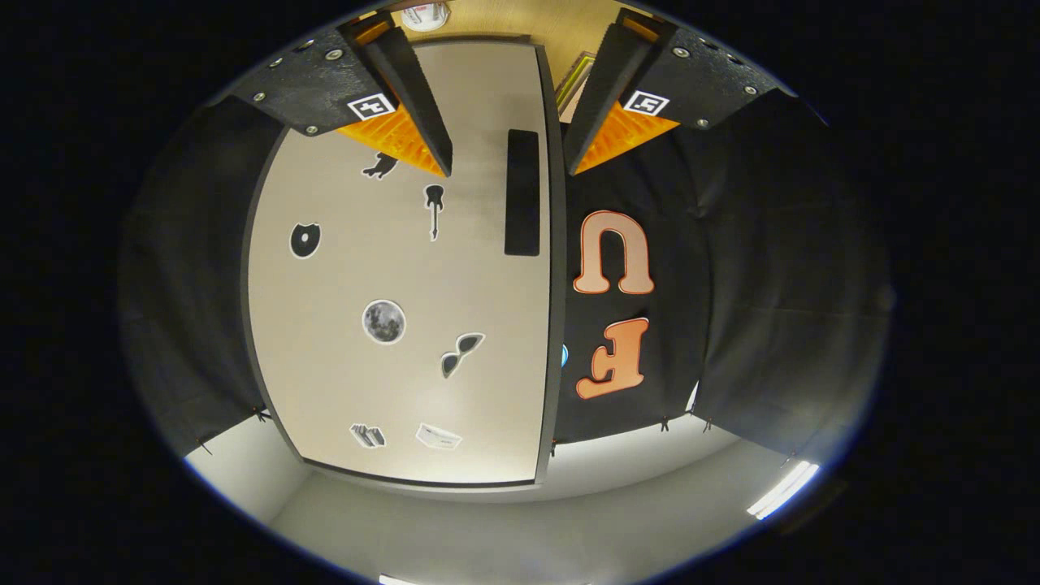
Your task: Open the shoe cabinet door, grab the shoes and put them into the shoe cabinet, then close the shoe cabinet door.
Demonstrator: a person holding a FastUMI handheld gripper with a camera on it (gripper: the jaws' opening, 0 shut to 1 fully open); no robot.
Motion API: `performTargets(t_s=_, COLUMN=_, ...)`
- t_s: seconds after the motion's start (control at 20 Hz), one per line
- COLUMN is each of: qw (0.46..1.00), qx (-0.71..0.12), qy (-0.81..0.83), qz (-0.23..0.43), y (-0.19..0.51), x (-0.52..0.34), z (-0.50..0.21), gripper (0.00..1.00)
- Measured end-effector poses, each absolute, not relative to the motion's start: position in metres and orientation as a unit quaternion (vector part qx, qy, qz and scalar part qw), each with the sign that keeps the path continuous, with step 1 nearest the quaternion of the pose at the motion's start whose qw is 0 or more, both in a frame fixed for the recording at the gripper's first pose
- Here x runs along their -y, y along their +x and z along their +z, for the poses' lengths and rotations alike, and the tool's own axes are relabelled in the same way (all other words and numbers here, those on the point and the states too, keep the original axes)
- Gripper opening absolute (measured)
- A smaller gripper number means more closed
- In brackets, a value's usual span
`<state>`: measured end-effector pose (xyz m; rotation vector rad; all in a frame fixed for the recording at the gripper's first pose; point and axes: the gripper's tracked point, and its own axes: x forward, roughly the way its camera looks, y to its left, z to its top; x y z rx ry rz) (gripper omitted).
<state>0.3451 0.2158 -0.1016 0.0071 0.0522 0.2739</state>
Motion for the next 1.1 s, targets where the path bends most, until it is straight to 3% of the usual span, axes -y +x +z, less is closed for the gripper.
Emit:
performTargets(t_s=0.2, qw=0.988, qx=-0.042, qy=0.01, qz=0.145, y=0.376, x=-0.229, z=-0.12, gripper=0.84)
performTargets(t_s=0.8, qw=0.991, qx=-0.078, qy=-0.014, qz=0.106, y=0.421, x=-0.251, z=-0.142, gripper=0.48)
performTargets(t_s=0.9, qw=0.993, qx=-0.077, qy=-0.018, qz=0.089, y=0.421, x=-0.251, z=-0.142, gripper=0.38)
performTargets(t_s=1.1, qw=0.994, qx=-0.073, qy=-0.011, qz=0.083, y=0.418, x=-0.252, z=-0.143, gripper=0.33)
